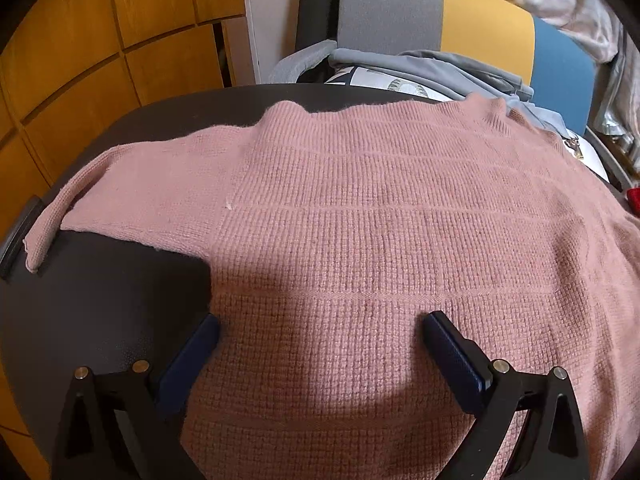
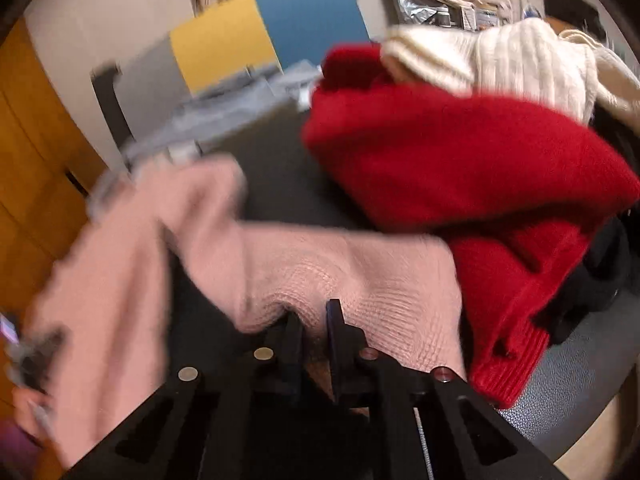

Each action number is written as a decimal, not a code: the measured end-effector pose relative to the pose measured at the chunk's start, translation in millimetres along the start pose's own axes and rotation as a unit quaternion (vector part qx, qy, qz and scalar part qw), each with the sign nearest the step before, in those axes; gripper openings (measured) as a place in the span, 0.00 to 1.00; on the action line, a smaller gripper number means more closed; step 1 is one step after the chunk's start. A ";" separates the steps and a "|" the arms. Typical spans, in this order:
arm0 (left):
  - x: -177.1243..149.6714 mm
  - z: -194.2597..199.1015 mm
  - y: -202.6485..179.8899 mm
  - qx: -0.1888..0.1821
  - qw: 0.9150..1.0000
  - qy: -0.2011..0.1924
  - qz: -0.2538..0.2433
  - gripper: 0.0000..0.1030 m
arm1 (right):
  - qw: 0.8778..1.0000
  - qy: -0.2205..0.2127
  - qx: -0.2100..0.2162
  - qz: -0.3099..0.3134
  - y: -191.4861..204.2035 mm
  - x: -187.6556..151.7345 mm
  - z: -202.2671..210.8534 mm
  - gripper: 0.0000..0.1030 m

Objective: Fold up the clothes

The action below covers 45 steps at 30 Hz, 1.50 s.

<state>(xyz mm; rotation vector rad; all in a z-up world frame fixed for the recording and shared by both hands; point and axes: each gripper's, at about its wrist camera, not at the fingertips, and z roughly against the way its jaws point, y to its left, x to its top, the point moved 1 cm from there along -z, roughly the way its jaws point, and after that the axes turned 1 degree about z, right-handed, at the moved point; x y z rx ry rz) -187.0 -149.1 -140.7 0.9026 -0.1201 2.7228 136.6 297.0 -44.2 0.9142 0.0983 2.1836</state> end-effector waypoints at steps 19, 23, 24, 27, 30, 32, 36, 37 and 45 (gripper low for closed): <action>-2.1 2.5 0.8 -0.001 1.000 -0.002 0.001 1.00 | 0.983 -0.006 -0.160 -0.089 -127.8 127.1 13.9 0.29; -2.5 2.7 0.1 -0.001 1.000 -0.002 0.001 1.00 | 0.956 -0.047 -0.288 -0.026 -129.7 137.8 25.7 0.30; -2.6 2.9 0.0 0.000 1.000 -0.003 0.001 1.00 | 0.950 -0.064 -0.305 -0.020 -130.7 139.3 35.6 0.31; -3.0 3.1 -0.1 -0.001 1.000 -0.003 0.001 1.00 | 0.959 -0.113 -0.257 -0.038 -133.5 131.0 68.3 0.31; -3.5 3.6 -0.7 -0.002 1.000 -0.003 0.002 1.00 | 0.970 -0.115 -0.210 -0.043 -132.0 98.3 84.2 0.32; -3.3 3.5 -0.8 -0.002 1.000 -0.003 0.001 1.00 | 0.973 -0.099 -0.204 -0.031 -129.3 71.6 85.7 0.32; -2.9 3.5 -1.0 -0.001 1.000 -0.003 0.001 1.00 | 0.978 -0.054 -0.193 -0.050 -140.5 33.8 66.9 0.32; -2.8 3.5 -1.3 -0.001 1.000 -0.003 0.000 1.00 | 0.979 -0.057 -0.182 -0.071 -147.6 32.5 63.3 0.32; -3.2 3.7 -1.7 -0.001 1.000 -0.003 0.002 1.00 | 0.960 -0.125 -0.037 -0.249 -186.1 55.8 52.3 0.10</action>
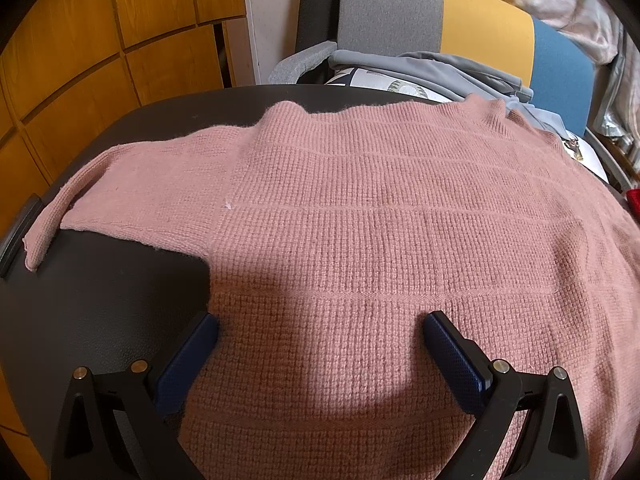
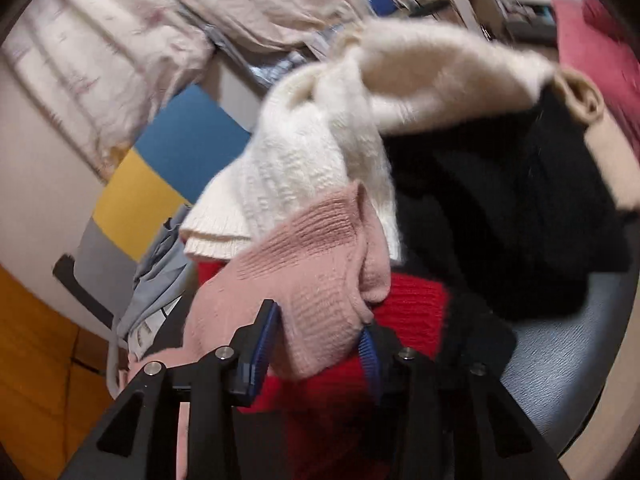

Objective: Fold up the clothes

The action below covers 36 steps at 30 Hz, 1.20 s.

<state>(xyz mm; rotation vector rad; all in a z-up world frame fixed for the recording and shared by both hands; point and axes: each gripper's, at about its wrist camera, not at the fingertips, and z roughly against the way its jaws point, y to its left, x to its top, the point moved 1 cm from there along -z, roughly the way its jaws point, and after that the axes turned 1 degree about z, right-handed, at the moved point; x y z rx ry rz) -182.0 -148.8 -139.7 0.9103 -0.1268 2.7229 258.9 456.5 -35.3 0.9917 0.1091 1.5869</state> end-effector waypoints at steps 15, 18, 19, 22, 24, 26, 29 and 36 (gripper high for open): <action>0.8 1.3 1.3 -0.004 1.000 0.005 0.000 1.00 | 0.967 -0.058 -0.186 0.161 43.8 26.9 -0.7 0.27; 1.0 9.4 6.3 -0.017 1.000 0.014 -0.018 1.00 | 0.959 -0.111 -0.196 0.173 59.5 -6.7 40.9 0.30; 0.6 13.5 8.3 -0.021 0.999 0.016 -0.026 1.00 | 0.962 -0.104 -0.165 0.189 66.8 -23.4 50.1 0.34; -15.4 42.1 21.6 -0.034 0.998 -0.002 -0.047 1.00 | 0.965 -0.052 -0.069 0.248 89.6 -78.3 69.4 0.37; -26.9 59.2 32.9 -0.039 0.998 -0.012 -0.043 1.00 | 0.959 0.014 -0.017 0.284 100.9 -122.9 71.6 0.37; -39.3 74.6 48.3 -0.038 0.999 -0.018 -0.025 1.00 | 0.952 0.083 0.034 0.292 106.4 -167.0 67.6 0.37; -57.1 89.5 70.4 -0.047 0.999 -0.015 0.003 1.00 | 0.951 0.153 0.078 0.259 106.6 -208.4 50.8 0.37; -99.4 104.4 74.9 -0.020 1.000 0.014 -0.002 1.00 | 0.946 0.213 0.107 0.218 113.7 -261.9 15.2 0.46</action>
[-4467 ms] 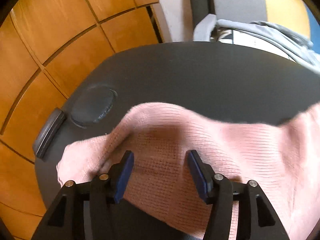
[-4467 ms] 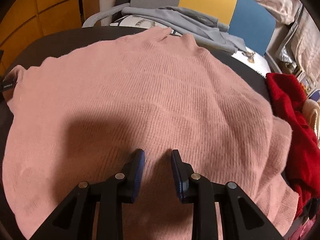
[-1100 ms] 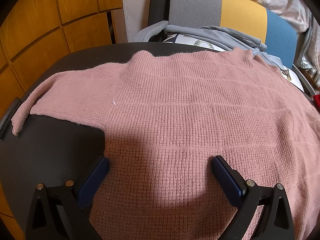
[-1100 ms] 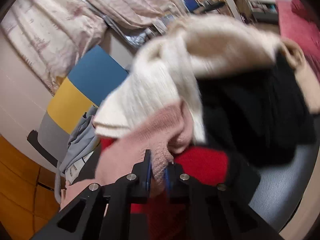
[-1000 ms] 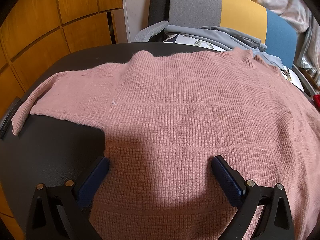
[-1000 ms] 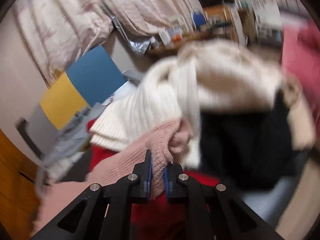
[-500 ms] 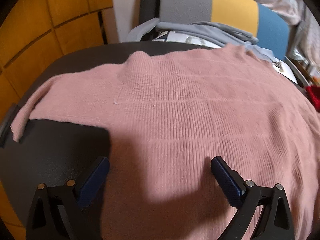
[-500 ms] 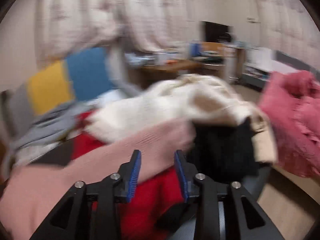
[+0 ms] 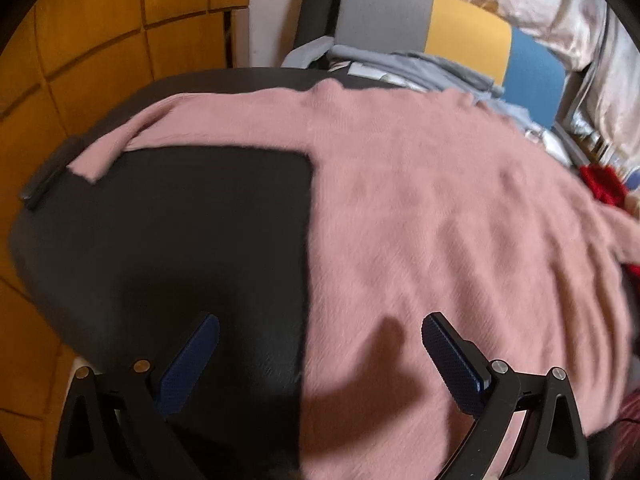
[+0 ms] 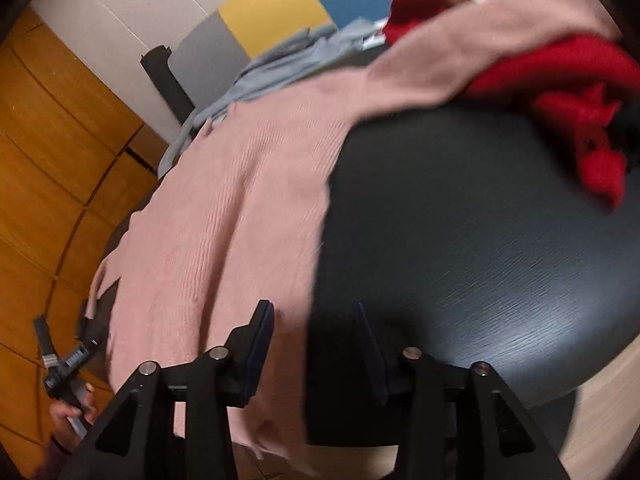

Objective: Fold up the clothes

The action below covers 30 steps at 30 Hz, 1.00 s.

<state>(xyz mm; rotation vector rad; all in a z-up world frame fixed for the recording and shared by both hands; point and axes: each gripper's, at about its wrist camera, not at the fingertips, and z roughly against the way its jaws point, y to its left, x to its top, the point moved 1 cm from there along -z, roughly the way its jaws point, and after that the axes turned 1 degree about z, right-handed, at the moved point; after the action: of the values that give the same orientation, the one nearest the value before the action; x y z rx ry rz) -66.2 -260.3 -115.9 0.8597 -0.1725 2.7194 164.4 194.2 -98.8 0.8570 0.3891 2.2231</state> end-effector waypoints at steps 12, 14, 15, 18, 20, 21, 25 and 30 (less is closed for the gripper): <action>-48.6 13.5 18.9 0.015 0.997 0.001 0.076 1.00 | 0.998 0.000 0.034 0.050 35.4 -37.9 -4.1 0.50; -48.5 20.4 24.9 0.033 0.995 -0.007 0.095 1.00 | 0.998 0.004 0.033 0.052 38.7 -40.6 -3.3 0.50; -49.9 24.6 27.3 0.027 0.994 -0.018 0.103 1.00 | 0.998 0.008 0.038 0.050 38.8 -42.0 -1.8 0.50; -56.2 30.6 29.0 0.003 0.993 -0.034 0.109 1.00 | 0.998 0.006 0.039 0.048 43.0 -45.0 -6.0 0.50; -58.7 20.0 22.0 0.037 0.996 -0.011 0.079 1.00 | 0.998 0.003 0.034 0.052 45.0 -45.8 -7.5 0.50; -58.6 19.7 21.5 0.040 0.996 -0.016 0.078 1.00 | 0.998 0.003 0.030 0.054 46.7 -45.5 -8.2 0.50; -51.9 26.9 21.5 0.058 0.993 -0.057 0.081 1.00 | 0.998 0.005 0.018 0.059 52.7 -44.1 -11.5 0.50; -51.8 12.5 10.8 0.001 0.998 -0.028 0.062 1.00 | 0.998 0.004 0.026 0.055 50.9 -43.5 -12.3 0.50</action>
<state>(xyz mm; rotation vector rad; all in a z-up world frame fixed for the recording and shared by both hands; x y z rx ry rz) -22.1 -285.0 -135.9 0.9558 -0.2431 2.8119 152.9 127.2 -102.8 0.9167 0.4136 2.3269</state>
